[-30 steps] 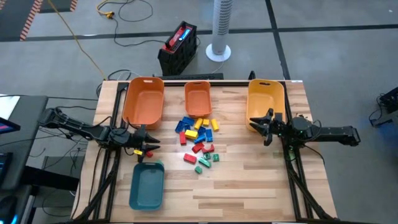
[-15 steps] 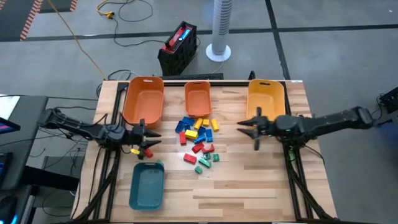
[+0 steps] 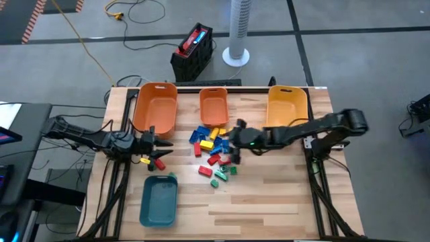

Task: Sort blocks
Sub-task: Put the yellow block into the yellow bin

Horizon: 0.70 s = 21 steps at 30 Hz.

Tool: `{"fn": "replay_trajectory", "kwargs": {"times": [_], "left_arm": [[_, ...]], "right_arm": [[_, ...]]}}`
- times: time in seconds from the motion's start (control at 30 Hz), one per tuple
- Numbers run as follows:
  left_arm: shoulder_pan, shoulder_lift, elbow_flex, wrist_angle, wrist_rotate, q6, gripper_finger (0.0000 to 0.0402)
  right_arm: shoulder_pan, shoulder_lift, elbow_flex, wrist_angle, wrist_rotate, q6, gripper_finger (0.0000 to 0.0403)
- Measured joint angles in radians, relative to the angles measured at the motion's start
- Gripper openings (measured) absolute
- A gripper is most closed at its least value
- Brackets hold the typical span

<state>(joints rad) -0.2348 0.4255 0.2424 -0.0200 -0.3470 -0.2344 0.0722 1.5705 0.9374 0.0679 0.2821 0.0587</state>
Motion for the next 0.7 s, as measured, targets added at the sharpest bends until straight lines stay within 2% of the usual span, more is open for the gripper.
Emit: {"fn": "replay_trajectory", "kwargs": {"times": [0.17,0.37,0.57,0.7], "left_arm": [[-0.029,0.000,0.000,-0.025,-0.003,-0.041,0.0119],[-0.081,0.000,0.000,-0.035,-0.003,-0.051,0.0119],[-0.092,0.000,0.000,-0.040,-0.004,-0.049,0.0119],[-0.092,0.000,0.000,-0.062,-0.006,-0.047,0.0119]], "right_arm": [[0.040,0.155,0.137,0.012,0.004,0.029,0.0303],[0.051,0.303,0.165,0.120,0.026,0.080,0.0307],[0.027,0.362,0.164,0.202,0.128,0.103,0.0308],[0.019,0.365,0.165,0.220,0.138,0.099,0.0308]]}}
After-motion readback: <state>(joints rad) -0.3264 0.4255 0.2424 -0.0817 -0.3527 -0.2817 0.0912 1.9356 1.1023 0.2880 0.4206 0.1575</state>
